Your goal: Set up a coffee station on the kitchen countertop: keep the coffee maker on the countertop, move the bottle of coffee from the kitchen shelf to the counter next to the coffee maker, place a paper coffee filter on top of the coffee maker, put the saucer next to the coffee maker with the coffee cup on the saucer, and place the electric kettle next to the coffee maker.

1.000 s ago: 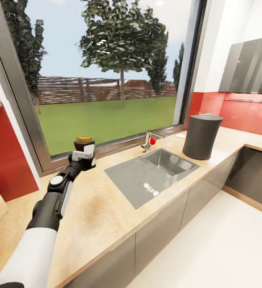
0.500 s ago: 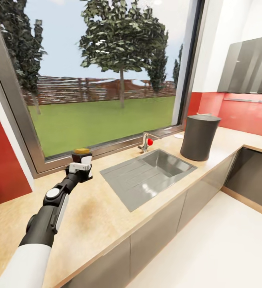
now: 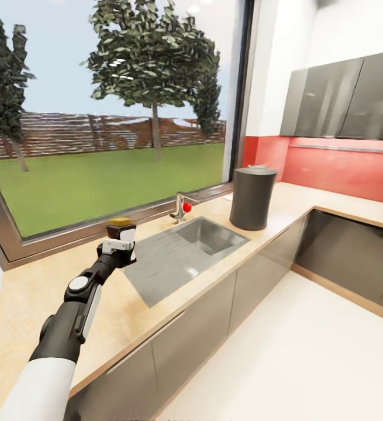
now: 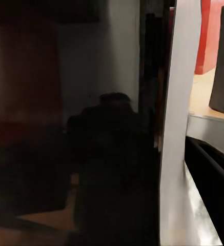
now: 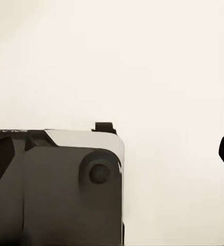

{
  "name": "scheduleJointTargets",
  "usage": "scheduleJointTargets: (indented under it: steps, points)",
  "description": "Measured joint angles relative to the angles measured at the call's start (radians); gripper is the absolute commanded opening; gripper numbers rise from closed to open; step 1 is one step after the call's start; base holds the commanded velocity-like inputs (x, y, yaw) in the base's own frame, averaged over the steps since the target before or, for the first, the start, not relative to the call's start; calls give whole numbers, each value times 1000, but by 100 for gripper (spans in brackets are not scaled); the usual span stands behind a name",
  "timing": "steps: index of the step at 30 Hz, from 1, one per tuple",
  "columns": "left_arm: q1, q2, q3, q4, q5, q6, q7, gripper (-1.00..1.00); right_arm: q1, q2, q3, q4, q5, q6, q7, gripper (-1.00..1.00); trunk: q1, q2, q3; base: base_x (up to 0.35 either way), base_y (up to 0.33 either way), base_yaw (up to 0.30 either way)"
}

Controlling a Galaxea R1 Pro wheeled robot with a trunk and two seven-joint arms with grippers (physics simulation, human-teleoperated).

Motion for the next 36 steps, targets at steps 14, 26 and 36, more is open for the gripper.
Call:
scheduleJointTargets:
  steps: [14,26,36]
  points:
    - [24,0,1,2,-1,0,3,-100,0,2,4,-23,4,0,3,100,0,0,5,60,-259,-125]
    - [26,0,1,6,-1,0,3,-100,0,2,3,-30,3,0,-1,100,0,0,5,2,-272,0]
    - [26,0,2,14,-1,0,3,-100,0,2,2,-49,0,3,-1,100,-1,0,5,180,-222,0]
